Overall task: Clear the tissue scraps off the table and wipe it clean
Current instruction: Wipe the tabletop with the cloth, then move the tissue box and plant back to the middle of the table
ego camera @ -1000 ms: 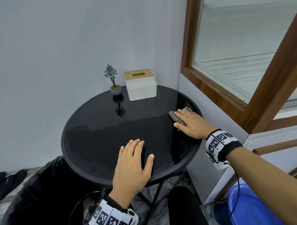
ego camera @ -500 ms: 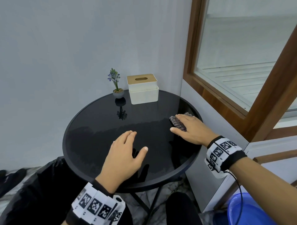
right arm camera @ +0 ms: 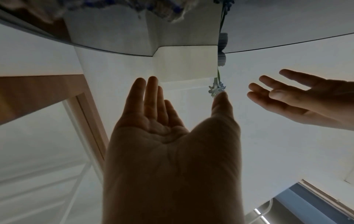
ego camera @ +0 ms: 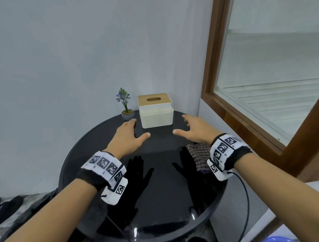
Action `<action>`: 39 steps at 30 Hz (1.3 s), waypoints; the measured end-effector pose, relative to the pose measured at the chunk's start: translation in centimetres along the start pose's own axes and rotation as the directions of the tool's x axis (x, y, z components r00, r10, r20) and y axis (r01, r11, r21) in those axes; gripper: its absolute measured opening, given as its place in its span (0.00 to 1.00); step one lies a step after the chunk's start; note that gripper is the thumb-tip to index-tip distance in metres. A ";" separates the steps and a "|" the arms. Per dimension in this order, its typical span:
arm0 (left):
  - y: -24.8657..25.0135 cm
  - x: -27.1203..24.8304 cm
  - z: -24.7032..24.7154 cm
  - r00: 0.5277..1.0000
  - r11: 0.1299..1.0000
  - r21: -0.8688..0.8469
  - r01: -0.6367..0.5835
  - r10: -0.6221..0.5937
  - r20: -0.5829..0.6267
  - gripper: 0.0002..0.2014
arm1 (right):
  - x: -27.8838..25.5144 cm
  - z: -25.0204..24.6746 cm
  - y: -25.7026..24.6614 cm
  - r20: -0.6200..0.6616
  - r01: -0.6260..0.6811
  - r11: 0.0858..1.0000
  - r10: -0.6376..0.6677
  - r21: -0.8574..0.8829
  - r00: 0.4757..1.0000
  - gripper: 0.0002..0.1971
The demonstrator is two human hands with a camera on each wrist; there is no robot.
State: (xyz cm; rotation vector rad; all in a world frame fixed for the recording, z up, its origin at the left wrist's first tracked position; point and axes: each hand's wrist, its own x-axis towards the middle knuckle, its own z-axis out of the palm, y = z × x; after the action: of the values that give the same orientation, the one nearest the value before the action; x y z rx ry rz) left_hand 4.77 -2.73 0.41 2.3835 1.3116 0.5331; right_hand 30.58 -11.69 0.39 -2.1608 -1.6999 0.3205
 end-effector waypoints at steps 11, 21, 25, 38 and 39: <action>-1.8 11.0 3.0 0.994 0.992 -0.072 0.104 -0.101 0.047 0.35 | 10.7 0.6 0.6 0.047 -0.085 0.996 0.084 0.010 0.995 0.38; -2.1 14.2 3.7 0.996 0.982 -0.172 0.083 -0.075 0.052 0.23 | 14.3 1.7 1.2 0.052 -0.017 0.992 0.010 0.125 0.999 0.21; -2.1 13.6 3.6 0.994 0.982 -0.163 0.091 -0.079 0.074 0.25 | 13.1 1.1 1.3 0.073 -0.019 0.996 0.012 0.093 0.997 0.22; 0.1 7.2 2.4 0.984 0.996 -0.075 0.045 -0.032 0.174 0.23 | 4.0 -0.5 0.7 0.082 0.009 1.000 -0.009 0.006 0.997 0.21; 0.2 6.6 2.2 0.984 0.996 -0.079 0.045 -0.030 0.175 0.23 | 3.3 -0.5 0.6 0.080 0.010 1.000 -0.010 0.005 0.997 0.22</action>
State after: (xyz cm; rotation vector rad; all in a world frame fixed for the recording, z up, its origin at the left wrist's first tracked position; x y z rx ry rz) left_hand 9.31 2.55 -0.43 2.2769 1.2314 0.3527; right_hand 32.12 -8.66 0.70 -2.1623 -1.7505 0.4139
